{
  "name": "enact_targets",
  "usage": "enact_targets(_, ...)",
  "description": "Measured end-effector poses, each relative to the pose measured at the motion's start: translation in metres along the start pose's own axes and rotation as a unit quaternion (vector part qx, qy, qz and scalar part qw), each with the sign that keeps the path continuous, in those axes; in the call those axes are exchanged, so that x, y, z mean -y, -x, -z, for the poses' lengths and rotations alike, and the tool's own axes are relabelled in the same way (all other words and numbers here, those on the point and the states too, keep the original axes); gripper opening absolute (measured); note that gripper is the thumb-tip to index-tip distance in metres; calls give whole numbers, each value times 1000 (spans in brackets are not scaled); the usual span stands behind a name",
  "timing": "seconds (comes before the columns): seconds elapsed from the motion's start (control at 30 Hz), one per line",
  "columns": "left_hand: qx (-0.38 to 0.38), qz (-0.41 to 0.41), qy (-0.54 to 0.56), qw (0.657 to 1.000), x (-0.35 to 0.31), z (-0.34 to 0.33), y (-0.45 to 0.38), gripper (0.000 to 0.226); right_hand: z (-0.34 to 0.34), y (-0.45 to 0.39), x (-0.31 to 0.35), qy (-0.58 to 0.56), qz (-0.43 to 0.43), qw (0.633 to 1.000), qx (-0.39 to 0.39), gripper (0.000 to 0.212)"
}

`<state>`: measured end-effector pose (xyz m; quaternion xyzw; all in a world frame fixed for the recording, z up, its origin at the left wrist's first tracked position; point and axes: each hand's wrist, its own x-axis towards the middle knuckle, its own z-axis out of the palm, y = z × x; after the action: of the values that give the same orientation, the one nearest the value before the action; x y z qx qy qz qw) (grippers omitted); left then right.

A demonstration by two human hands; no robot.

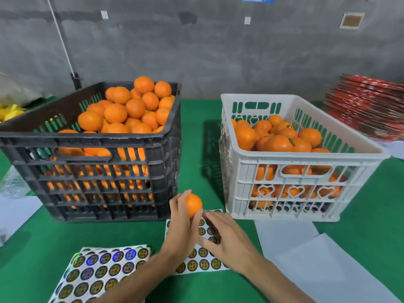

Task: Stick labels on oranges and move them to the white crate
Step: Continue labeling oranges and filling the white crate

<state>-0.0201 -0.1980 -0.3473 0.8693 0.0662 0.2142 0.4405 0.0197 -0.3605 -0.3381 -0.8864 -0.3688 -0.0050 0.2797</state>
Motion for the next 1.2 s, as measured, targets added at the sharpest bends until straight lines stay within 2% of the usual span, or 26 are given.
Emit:
enact_targets(0.13, 2, 38, 106, 994, 4, 3, 0, 51, -2, -14, 4, 81, 20, 996, -5, 66)
enact_targets(0.23, 6, 45, 119, 992, 5, 2, 0, 52, -5, -17, 5, 45, -3, 999, -5, 58)
enact_targets(0.33, 1, 39, 105, 994, 9, 1, 0, 53, -4, -21, 7, -13, -44, 998, -30, 42)
enact_targets(0.43, -1, 43, 103, 994, 10, 1, -1, 54, -4, -23, 8, -12, -49, 998, -35, 32)
enact_targets(0.53, 4, 39, 105, 994, 10, 1, -1, 55, -4, -23, 8, 51, -4, 998, -21, 34)
enact_targets(0.6, 6, 34, 101, 994, 10, 1, -1, 57, -3, -22, 6, 76, 12, 997, -9, 43)
enact_targets(0.7, 6, 27, 96, 995, 11, 1, -1, 58, -2, -20, 5, 58, 3, 998, -1, 61)
enact_targets(0.77, 6, 23, 90, 996, 12, 1, -1, 56, -3, -19, 5, 52, 0, 999, -3, 62)
enact_targets(0.87, 2, 23, 82, 996, 10, 1, -2, 54, -3, -19, 6, 38, -11, 999, -9, 57)
enact_targets(1.07, -8, 35, 74, 997, 9, 1, -2, 57, -8, -20, 7, -28, -60, 997, -42, 33)
enact_targets(1.2, -8, 37, 73, 997, 6, 2, -1, 59, -10, -20, 6, -76, -91, 991, -64, 28)
